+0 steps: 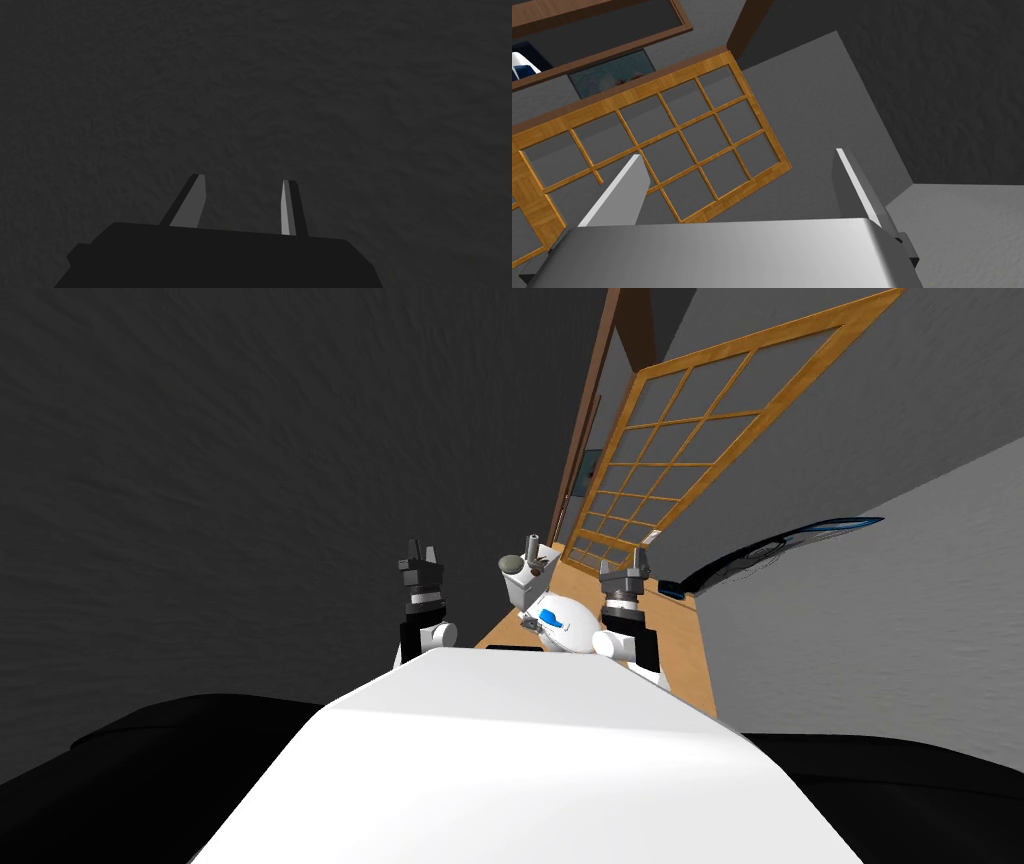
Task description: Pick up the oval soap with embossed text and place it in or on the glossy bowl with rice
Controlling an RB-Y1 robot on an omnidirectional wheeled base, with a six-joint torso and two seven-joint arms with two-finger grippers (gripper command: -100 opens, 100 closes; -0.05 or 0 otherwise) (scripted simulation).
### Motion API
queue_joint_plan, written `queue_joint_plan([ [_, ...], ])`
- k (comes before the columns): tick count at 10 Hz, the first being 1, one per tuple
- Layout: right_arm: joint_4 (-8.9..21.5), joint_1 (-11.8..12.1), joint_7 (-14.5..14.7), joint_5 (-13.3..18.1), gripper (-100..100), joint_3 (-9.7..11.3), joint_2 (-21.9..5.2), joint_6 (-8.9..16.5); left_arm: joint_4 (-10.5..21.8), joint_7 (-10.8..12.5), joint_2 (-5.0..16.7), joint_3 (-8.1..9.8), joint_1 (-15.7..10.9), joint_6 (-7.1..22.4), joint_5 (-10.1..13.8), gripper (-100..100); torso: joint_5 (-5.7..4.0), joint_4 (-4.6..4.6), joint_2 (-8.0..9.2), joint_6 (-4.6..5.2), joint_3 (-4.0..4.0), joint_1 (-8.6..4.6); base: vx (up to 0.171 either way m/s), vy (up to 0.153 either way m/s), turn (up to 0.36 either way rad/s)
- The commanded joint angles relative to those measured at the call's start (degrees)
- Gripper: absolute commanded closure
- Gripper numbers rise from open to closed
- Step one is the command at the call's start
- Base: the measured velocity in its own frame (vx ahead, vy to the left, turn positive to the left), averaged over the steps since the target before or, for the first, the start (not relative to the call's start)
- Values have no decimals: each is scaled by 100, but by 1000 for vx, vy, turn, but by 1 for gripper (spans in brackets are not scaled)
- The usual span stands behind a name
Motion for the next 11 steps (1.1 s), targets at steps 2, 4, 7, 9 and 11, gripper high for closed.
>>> queue_joint_plan([
  [2, 197, 9, -6, -440, -100, -64, -101, 244, 0, 0, 0, 0, 1, 0, 0, 0, 0, 0, 2, 3, 1, 0, 18, -19, 85],
  [4, 310, 3, 2, -767, -100, -109, -142, 441, 0, 0, 0, 0, 0, 0, 0, 0, 0, 0, 2, 2, 1, 0, 16, -18, 127],
  [7, 428, -3, 10, -1278, -100, -155, -179, 646, 0, 0, 0, 0, 0, 0, 0, 0, 0, 0, 0, 1, 0, -1, 19, -21, 89],
  [9, 550, -9, 18, -1643, -100, -204, -211, 856, 0, 0, 0, 0, 0, 0, 0, 0, 0, 0, 0, 0, 0, -1, 16, -23, 116],
  [11, 677, -16, 27, -1988, -100, -253, -238, 1071, 0, 0, 0, 0, 0, 0, 0, 0, -1, 0, -1, 1, -1, -2, 22, -28, 114],
])
